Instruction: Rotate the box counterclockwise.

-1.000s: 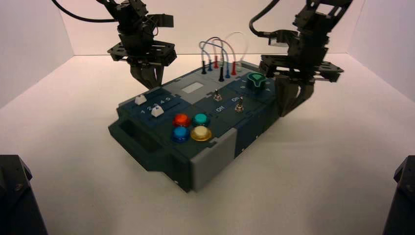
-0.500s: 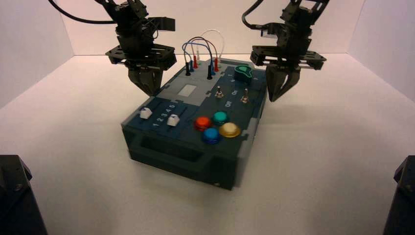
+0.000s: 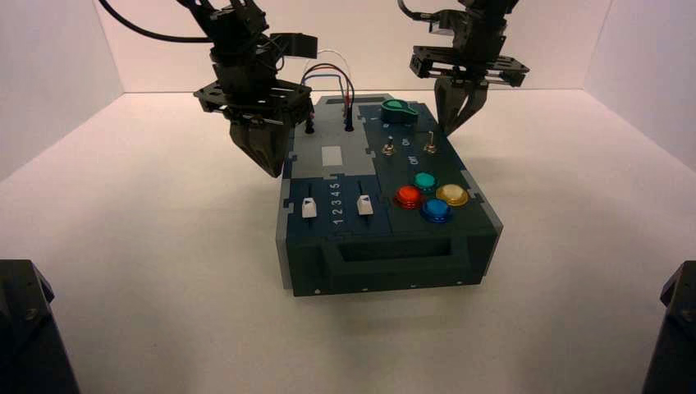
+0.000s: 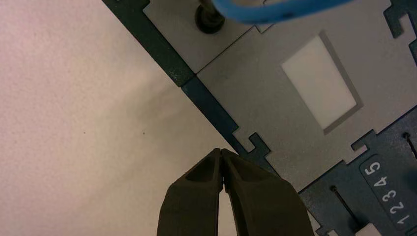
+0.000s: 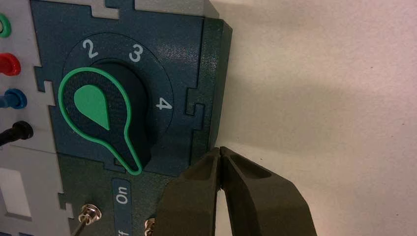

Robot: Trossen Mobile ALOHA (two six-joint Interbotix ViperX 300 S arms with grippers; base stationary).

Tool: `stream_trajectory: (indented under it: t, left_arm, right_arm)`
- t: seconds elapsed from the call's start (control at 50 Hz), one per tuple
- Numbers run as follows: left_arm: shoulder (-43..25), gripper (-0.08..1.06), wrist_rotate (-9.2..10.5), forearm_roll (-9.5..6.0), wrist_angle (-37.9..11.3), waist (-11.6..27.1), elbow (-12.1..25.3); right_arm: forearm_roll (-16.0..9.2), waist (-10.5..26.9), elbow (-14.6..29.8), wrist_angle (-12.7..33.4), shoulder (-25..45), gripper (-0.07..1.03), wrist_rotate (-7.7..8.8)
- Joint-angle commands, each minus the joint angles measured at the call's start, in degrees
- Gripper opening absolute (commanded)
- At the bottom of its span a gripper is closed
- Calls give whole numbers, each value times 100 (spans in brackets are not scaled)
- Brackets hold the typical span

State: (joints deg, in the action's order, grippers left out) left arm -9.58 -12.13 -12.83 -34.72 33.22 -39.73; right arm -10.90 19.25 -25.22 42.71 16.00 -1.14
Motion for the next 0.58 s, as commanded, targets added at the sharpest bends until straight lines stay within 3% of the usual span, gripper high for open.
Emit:
stream_trajectory:
  t: [0.02, 0.38, 0.58]
  left_arm:
    - [343, -3, -9, -44, 97, 281, -53]
    - [1696, -3, 308, -53, 606, 237, -756]
    - [1758, -3, 334, -44, 642, 237, -782]
  right_arm:
    - [-79, 193, -193, 18, -237, -2, -18]
    - [-132, 281, -1213, 70, -1591, -2, -105]
    - [-141, 316, -1494, 44, -1767, -2, -70]
